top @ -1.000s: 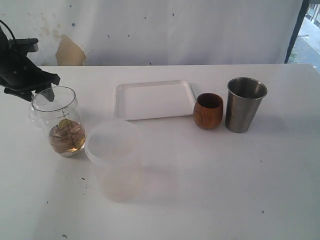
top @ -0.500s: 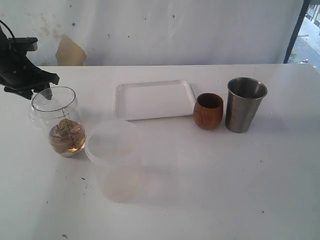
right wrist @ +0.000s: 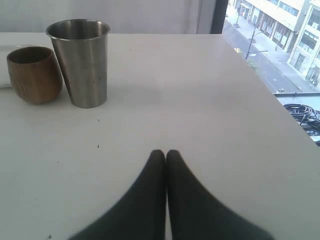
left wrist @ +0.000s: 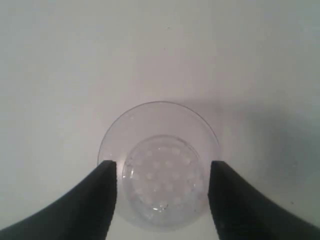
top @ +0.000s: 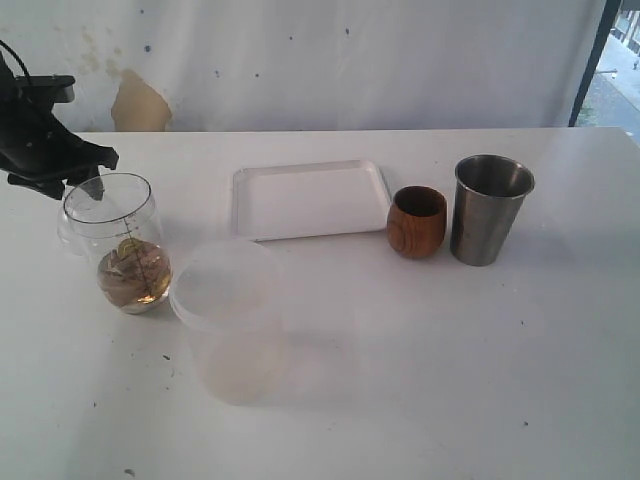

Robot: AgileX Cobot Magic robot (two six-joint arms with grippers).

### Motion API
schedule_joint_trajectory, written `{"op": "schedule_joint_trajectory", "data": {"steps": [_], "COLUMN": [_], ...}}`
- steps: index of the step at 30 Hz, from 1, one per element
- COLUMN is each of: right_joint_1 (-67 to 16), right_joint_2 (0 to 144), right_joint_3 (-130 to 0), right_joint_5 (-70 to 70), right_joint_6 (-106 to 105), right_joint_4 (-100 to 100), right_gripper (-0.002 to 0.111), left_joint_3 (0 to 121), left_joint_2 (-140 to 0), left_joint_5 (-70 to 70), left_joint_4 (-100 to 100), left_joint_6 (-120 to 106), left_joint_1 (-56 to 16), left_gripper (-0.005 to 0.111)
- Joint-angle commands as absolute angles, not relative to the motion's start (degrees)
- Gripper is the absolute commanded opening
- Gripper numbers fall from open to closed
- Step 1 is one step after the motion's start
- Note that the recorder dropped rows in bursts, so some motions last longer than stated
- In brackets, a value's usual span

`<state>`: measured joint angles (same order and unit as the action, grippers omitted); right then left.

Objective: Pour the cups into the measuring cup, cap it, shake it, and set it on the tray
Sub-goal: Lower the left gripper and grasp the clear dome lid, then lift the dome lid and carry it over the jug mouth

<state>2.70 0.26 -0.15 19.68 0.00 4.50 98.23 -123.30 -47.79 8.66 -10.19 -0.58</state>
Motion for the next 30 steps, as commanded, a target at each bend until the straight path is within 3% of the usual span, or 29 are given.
{"op": "schedule_joint_trajectory", "data": {"steps": [1,23,26,29,30], "right_joint_1": [2.5,2.5,2.5,2.5,2.5], "right_joint_2": [0.0,0.0,0.0,0.0,0.0], "right_joint_3": [0.0,0.0,0.0,0.0,0.0], "right_joint_5": [19.6,19.6,19.6,19.6,19.6], "right_joint_6": [0.0,0.0,0.0,0.0,0.0], "right_joint_4": [4.4,4.4,4.4,4.4,4.4], "right_gripper": [0.000,0.000,0.000,0.000,0.000], "left_joint_3": [96.9,96.1,96.1,96.1,96.1], "left_joint_2": [-123.4,-123.4,-123.4,-123.4,-123.4], "left_joint_5": [-45.8,-44.9,-45.3,-46.0,-46.1], "left_joint_4": [8.5,8.5,8.5,8.5,8.5], "left_joint_6": [-9.3,-9.3,-8.5,-8.6,-8.8], "left_joint_1": [-0.7,-0.7,-0.7,-0.7,-0.7], "left_gripper": [0.053,0.050,0.032,0.002,0.000]}}
